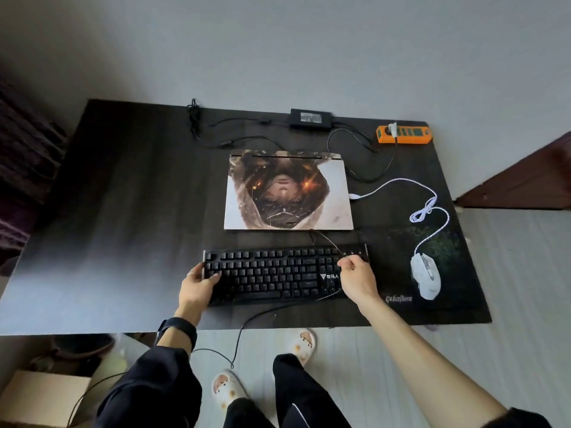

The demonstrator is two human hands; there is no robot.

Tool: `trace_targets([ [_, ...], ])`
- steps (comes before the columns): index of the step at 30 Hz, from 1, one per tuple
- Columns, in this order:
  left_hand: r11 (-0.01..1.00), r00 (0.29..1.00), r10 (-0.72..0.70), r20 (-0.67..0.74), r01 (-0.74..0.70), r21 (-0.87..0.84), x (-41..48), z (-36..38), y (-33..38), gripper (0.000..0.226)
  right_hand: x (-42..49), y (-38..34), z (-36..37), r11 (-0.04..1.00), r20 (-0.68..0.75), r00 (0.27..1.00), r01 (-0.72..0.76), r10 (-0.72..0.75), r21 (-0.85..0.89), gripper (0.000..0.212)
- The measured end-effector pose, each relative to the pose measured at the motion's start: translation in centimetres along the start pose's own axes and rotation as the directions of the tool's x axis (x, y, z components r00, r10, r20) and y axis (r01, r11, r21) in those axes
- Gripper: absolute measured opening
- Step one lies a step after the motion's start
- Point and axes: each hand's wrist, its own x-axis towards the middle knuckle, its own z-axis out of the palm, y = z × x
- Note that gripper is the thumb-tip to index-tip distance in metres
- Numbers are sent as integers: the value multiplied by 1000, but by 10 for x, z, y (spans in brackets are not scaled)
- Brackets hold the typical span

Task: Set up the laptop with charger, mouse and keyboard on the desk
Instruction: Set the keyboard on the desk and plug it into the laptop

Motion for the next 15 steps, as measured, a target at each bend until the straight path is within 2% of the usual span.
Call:
trace_targets([
  [3, 962, 998, -5, -58, 20, 273, -15, 9, -16, 73, 2, 44, 2, 967, -82, 980, -191, 179, -169, 34],
  [4, 943, 996, -19, -93, 49, 331, -21, 11, -21, 70, 2, 55, 2, 952, -89, 977, -208, 192, -223, 34],
  [6, 911, 988, -55, -142, 108, 399, -31, 16, -26, 62, 10, 69, 5, 953, -50, 979, -205, 198, -224, 31],
  [8, 911, 986, -78, -148, 131, 392, -37, 19, -27, 60, 15, 75, 11, 965, -11, 980, -195, 196, -176, 27],
  [12, 952, 985, -70, -158, 114, 286, -32, 18, -21, 56, 14, 78, 17, 983, -50, 984, -175, 172, -60, 25],
  [15, 953, 983, -58, -177, 107, 282, -29, 14, -21, 58, 12, 86, 16, 991, -60, 990, -132, 131, -12, 26],
])
